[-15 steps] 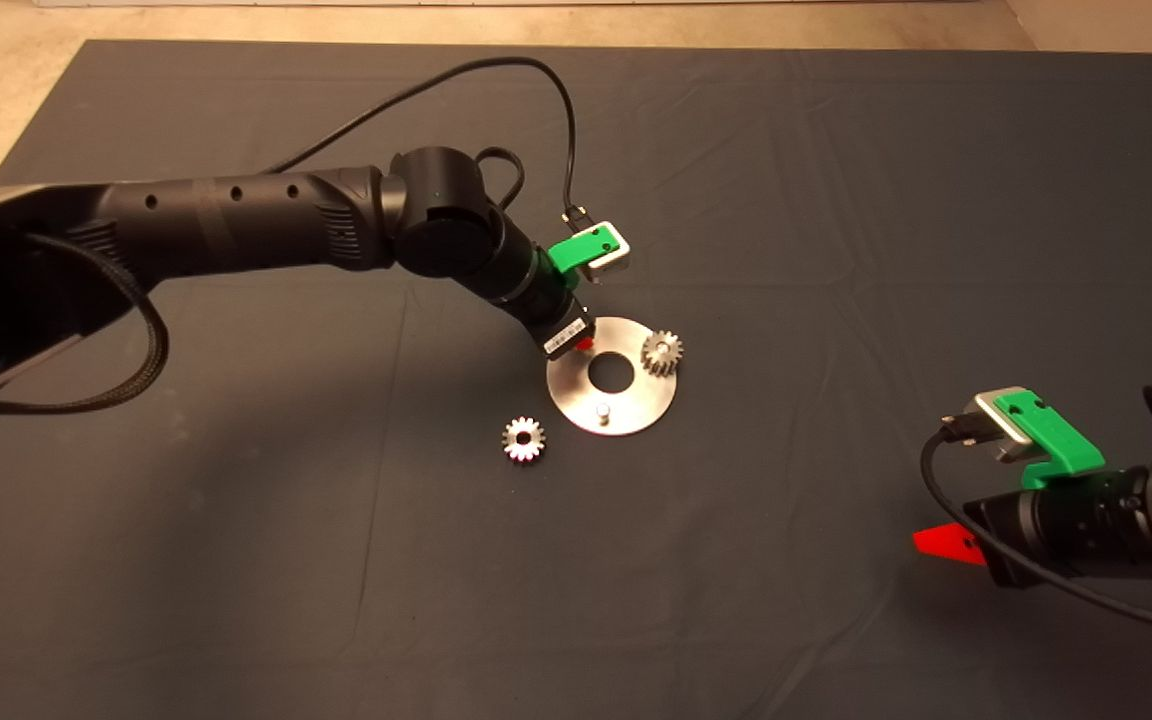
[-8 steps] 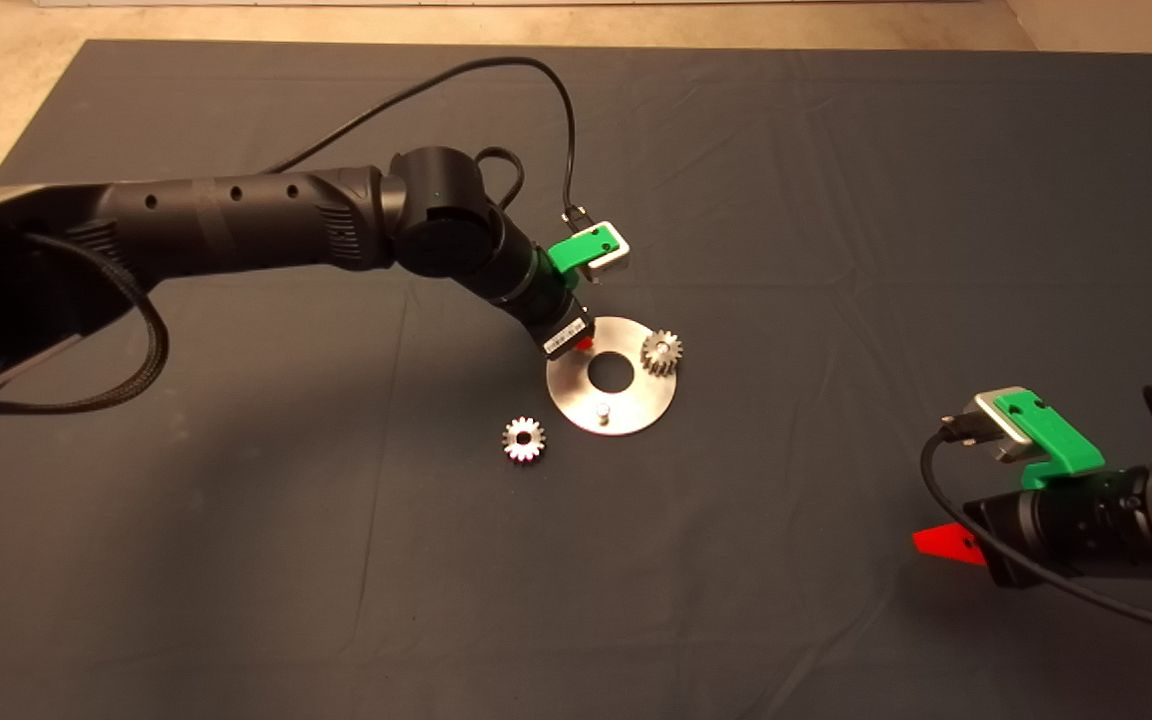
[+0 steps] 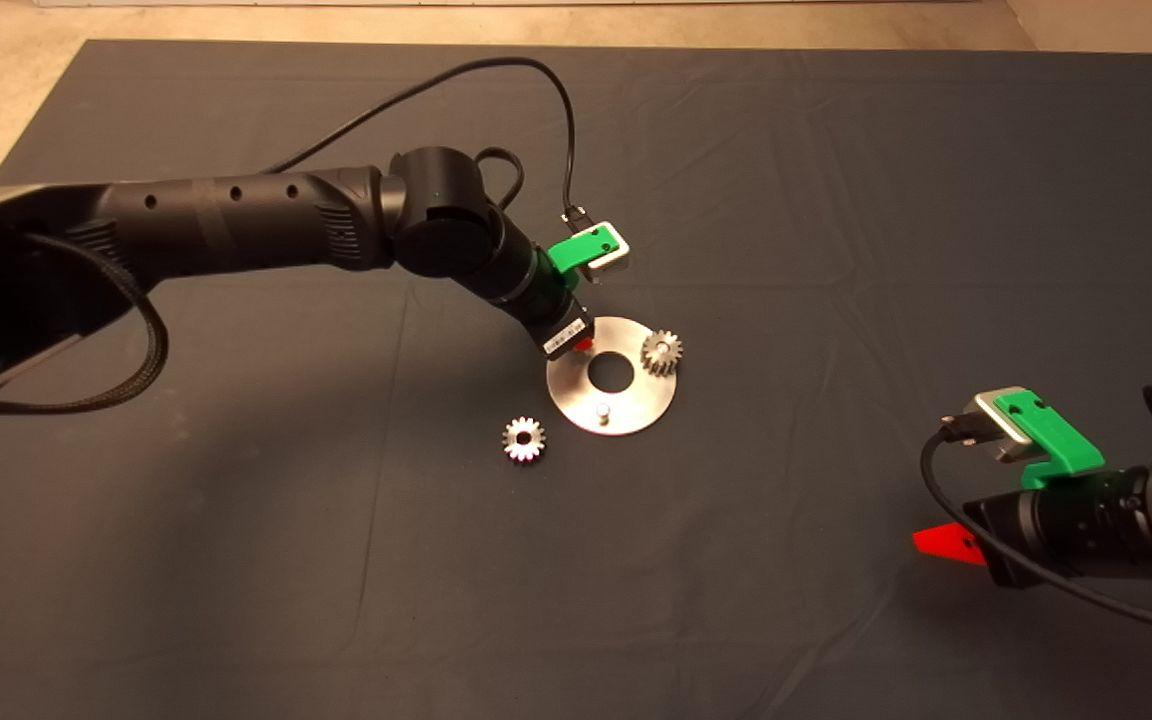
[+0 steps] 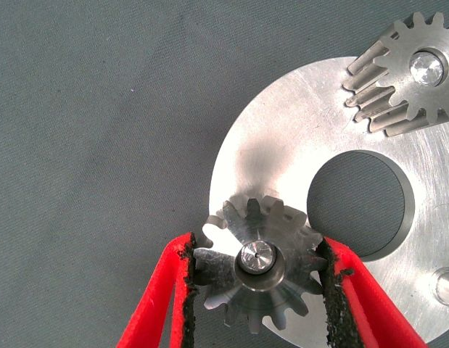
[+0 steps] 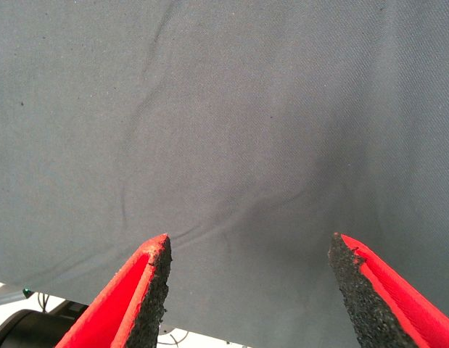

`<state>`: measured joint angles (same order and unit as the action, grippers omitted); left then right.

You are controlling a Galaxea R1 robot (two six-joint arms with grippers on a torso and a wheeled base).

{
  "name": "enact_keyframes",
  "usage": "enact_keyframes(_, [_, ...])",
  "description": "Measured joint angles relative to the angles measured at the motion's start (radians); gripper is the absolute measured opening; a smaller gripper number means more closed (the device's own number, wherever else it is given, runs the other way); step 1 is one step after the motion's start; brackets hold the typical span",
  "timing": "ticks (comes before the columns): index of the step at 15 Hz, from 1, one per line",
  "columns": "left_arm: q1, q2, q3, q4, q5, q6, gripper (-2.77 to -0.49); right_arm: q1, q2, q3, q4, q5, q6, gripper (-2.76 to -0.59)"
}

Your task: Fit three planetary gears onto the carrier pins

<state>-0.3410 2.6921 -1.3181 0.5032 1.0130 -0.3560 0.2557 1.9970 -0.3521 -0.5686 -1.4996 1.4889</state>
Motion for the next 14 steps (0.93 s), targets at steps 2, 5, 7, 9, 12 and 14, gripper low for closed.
enact_keyframes(2, [0.0, -0.001, 0.001, 0.0, 0.0, 0.0, -2.25, 0.0, 0.0, 0.0, 0.0, 0.0, 0.0, -1.75])
enact_keyframes(5, [0.0, -0.003, 0.003, 0.0, -0.001, 0.0, -2.07, 0.0, 0.0, 0.0, 0.0, 0.0, 0.0, -1.75])
enact_keyframes(7, [-0.001, -0.005, 0.003, 0.0, -0.001, 0.0, -1.94, 0.0, 0.0, 0.0, 0.0, 0.0, 0.0, -1.75])
enact_keyframes(9, [0.0, -0.011, 0.005, 0.0, -0.001, 0.0, -1.93, 0.0, 0.0, 0.0, 0.0, 0.0, 0.0, -1.75])
enact_keyframes(12, [-0.005, -0.022, 0.027, -0.007, 0.03, -0.001, -1.93, 0.0, -0.003, 0.0, 0.0, 0.0, 0.0, -1.75])
enact_keyframes(14, [-0.023, -0.047, 0.075, -0.022, 0.074, -0.004, -1.93, 0.0, -0.003, 0.0, 0.0, 0.0, -0.001, -1.75])
